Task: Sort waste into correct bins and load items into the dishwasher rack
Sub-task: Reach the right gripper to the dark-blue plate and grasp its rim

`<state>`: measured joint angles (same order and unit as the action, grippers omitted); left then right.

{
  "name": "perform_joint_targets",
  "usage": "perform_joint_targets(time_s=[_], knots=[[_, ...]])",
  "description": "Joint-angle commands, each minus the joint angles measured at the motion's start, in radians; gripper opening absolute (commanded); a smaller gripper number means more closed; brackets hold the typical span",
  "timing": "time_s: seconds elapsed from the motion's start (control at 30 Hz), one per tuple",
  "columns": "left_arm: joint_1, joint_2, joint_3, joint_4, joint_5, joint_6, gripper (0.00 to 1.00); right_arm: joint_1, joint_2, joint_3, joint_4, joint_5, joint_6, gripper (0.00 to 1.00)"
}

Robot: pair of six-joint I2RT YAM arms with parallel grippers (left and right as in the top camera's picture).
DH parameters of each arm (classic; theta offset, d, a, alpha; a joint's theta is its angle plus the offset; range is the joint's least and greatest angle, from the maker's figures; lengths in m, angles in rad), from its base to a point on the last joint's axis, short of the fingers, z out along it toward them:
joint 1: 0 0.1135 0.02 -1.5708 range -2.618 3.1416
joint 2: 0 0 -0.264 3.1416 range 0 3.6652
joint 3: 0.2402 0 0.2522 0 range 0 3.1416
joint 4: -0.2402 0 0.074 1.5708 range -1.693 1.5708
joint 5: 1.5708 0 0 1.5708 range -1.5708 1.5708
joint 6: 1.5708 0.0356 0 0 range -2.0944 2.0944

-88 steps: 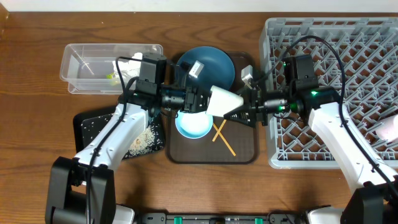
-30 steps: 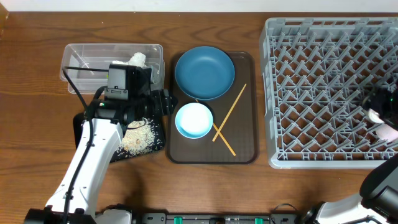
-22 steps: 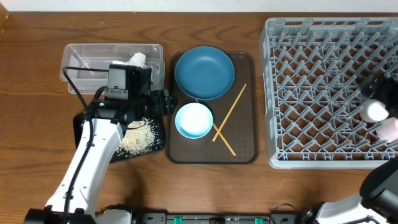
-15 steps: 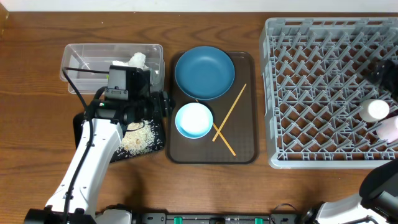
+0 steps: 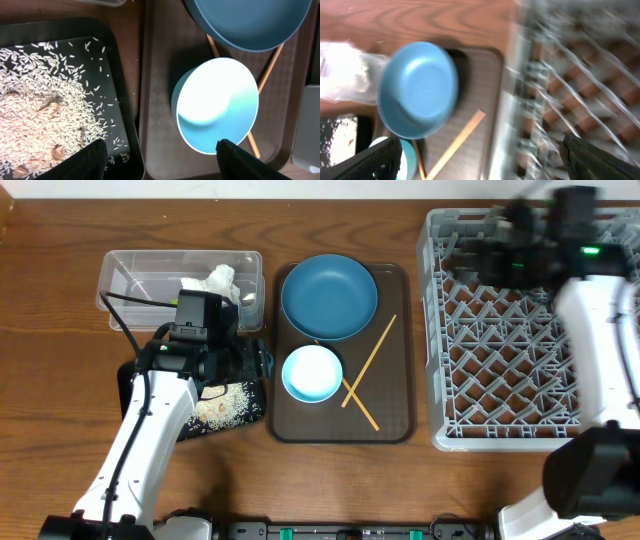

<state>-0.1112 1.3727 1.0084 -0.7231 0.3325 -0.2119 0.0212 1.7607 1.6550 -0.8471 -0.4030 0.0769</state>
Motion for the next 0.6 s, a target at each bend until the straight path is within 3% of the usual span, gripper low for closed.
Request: perform_joint_targets(time_s=[0.0,0.13,0.27,0.57], knots=[[0.003,-0.001,0.008,-0.003,-0.017,0.009,0.73,0.138,0.010,0.006,0.055,0.129,0.016,0.99],[0.003,-0.001,0.008,-0.003,-0.017,0.009,0.73,0.274,0.069,0.006,0.107,0.309,0.064,0.98],[0.003,-0.001,0.008,-0.003,-0.017,0.009,0.73,0.351,0.161,0.006,0.134,0.443,0.184,0.90],[0.003,-0.001,0.008,-0.006,-0.016,0.009,0.73,0.389,0.371,0.006,0.200,0.443,0.369,0.61]])
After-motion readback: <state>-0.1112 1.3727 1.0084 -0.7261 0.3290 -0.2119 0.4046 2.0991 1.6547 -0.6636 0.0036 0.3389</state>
